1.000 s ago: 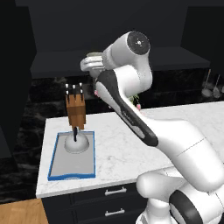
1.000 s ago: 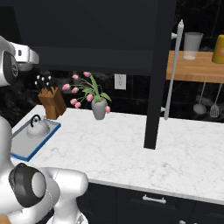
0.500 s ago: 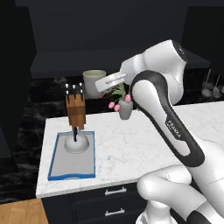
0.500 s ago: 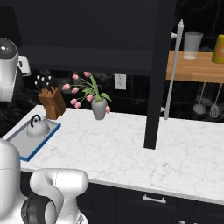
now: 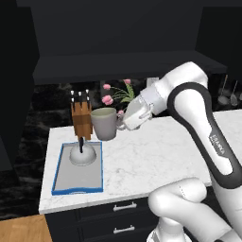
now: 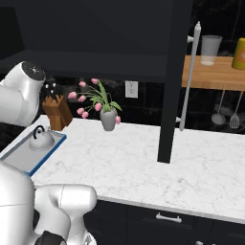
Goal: Pick the kettle from the counter and place it on the tray. Then pick the mug from the cabinet and place it on the tray. Then close the cabinet doors.
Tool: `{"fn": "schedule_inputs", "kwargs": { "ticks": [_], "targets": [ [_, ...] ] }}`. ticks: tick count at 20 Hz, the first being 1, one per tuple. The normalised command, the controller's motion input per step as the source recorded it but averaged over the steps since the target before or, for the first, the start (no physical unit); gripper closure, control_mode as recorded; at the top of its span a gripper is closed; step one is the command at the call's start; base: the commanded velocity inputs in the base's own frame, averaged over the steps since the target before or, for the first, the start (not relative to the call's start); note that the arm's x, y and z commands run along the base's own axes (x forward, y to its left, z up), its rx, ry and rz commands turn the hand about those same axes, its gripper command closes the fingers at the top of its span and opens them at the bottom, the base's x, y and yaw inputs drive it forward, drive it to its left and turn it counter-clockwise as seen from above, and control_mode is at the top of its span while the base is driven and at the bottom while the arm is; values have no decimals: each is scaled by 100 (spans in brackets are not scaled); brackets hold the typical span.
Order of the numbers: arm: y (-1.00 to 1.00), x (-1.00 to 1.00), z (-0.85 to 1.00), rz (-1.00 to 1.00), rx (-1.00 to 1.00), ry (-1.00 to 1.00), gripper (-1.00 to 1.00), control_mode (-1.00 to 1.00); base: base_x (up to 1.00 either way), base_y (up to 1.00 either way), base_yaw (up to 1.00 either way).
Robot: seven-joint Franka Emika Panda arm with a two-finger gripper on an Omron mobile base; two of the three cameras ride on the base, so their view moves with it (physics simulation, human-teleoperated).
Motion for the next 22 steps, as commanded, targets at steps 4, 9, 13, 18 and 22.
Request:
{"fn": "schedule_inputs", "kwargs": {
  "ticks": [4,9,13,18,22],
  "targets": [
    [0,-9,-87,1,-14,0,100,-100,0,0,0],
    [3,-1,-85,0,-7,0,100,-100,0,0,0],
    [9,21,-82,0,0,0,100,-100,0,0,0],
    [14,66,-56,2,-1,-1,100,-100,0,0,0],
    [32,75,-51,2,-8,0,100,-100,0,0,0]
  ]
}}
